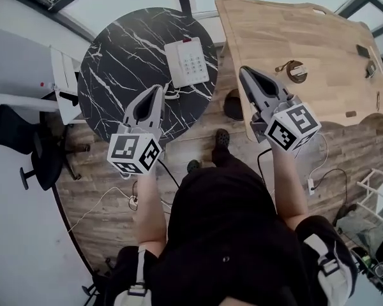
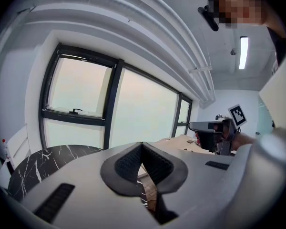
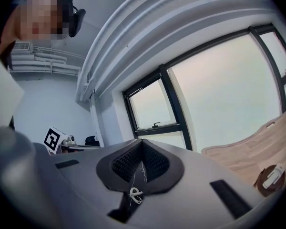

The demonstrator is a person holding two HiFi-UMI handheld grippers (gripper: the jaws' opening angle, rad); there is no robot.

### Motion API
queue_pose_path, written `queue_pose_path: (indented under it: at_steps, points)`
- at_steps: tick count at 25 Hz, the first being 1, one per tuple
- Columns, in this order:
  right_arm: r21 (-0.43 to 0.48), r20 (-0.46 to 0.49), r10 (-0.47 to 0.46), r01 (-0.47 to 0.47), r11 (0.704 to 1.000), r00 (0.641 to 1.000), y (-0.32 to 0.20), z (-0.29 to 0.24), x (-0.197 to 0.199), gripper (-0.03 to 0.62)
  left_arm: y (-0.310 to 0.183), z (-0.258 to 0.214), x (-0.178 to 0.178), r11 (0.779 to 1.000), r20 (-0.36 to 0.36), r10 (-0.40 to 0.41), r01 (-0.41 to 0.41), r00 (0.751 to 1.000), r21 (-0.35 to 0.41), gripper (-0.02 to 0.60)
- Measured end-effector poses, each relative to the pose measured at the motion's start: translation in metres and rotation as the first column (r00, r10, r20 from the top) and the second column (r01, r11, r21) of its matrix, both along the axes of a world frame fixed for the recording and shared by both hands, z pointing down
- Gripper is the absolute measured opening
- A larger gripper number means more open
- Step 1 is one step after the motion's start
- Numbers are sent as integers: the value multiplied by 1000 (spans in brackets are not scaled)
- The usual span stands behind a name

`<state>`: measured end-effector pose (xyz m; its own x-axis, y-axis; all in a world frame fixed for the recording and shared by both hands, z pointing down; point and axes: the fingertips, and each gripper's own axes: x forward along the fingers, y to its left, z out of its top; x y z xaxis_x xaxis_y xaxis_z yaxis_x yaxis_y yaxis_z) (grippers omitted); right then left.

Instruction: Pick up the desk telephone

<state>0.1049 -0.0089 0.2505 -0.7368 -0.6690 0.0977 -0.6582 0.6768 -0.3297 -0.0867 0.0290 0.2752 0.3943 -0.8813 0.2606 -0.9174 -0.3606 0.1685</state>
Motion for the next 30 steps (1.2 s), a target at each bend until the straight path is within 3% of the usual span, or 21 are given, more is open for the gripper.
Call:
queue_pose_path:
  at_steps: [11,19,30]
  points:
    - [-15,-53,-131,131,991,990,-43,19,-7,29,-22,16,9,992,11,-124,124,992,-26,15]
    - [-61,-53,-166,163,985,985,-56,36,-19,29,-29,30,4,987,26,-145,147,989,-64,15]
    - [-115,-91,-135,124,986,987,-94,54,-33,29,-75,51,-12,988,22,-115,116,993,-104,17]
